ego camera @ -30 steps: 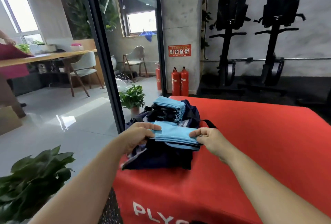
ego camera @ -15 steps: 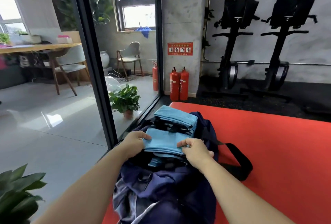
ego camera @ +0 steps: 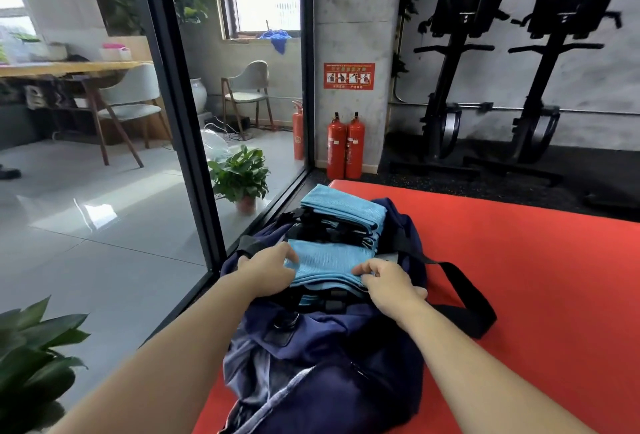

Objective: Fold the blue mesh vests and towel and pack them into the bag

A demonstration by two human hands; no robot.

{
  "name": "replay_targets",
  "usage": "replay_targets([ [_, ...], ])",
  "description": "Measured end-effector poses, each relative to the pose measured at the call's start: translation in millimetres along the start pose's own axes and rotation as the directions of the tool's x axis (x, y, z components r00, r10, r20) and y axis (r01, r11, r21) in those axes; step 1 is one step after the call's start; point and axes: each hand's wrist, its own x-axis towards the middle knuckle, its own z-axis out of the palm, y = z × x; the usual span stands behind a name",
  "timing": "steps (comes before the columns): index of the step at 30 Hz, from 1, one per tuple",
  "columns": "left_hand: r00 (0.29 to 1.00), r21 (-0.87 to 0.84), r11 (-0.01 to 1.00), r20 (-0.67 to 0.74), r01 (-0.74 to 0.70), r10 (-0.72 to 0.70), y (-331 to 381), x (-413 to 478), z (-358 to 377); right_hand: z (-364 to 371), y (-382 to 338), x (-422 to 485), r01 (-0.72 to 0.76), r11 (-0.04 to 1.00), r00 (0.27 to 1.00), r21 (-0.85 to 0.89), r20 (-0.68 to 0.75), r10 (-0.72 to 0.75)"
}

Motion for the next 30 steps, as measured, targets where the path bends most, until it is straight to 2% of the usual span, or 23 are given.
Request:
replay_targets([
  [1,0.998,0.077,0.996,-0.055,-0.040,0.044,2,-1,-1,-3,-3,-3,0.000,0.999,1.000,-0.041,-0.017,-0.001],
  [3,0.973,0.152,0.979,-0.162,-0.137,0.162,7,-2,-2,-8,-7,-9,0.029,0.980,0.986,-0.198,-0.155,-0.061],
  [5,0.958,0.223,0.946,-0.113,-0.235,0.264,12,-3,1,-6,-10,-14,0.139,0.902,0.926,-0.410,-0.270,-0.265],
  [6,0.958,0.268,0.929,-0.056,-0.257,0.281,15,-4,4,-3,-12,-14,0.219,0.845,0.902,-0.488,-0.229,-0.366],
  [7,0.961,0.305,0.916,-0.005,-0.262,0.276,16,-4,9,0,-13,-14,0.294,0.791,0.899,-0.537,-0.125,-0.419],
  [8,0.966,0.333,0.909,0.029,-0.252,0.257,16,-4,13,5,-12,-12,0.348,0.757,0.908,-0.553,-0.002,-0.419],
  [10,0.976,0.351,0.910,0.083,-0.219,0.202,14,-4,21,12,-9,-8,0.375,0.741,0.926,-0.557,0.195,-0.322],
  [12,0.978,0.364,0.910,0.134,-0.200,0.161,9,-4,27,20,-4,-8,0.366,0.743,0.929,-0.561,0.266,-0.257],
  [20,0.975,0.376,0.901,0.135,-0.214,0.175,-2,5,43,35,8,0,0.347,0.749,0.937,-0.564,0.247,-0.248],
  [25,0.974,0.383,0.898,0.139,-0.218,0.177,-4,6,47,30,6,1,0.350,0.770,0.930,-0.533,0.295,-0.218],
  [30,0.979,0.394,0.896,0.066,-0.205,0.195,2,-7,30,-1,7,-11,0.335,0.775,0.935,-0.535,0.293,-0.202],
])
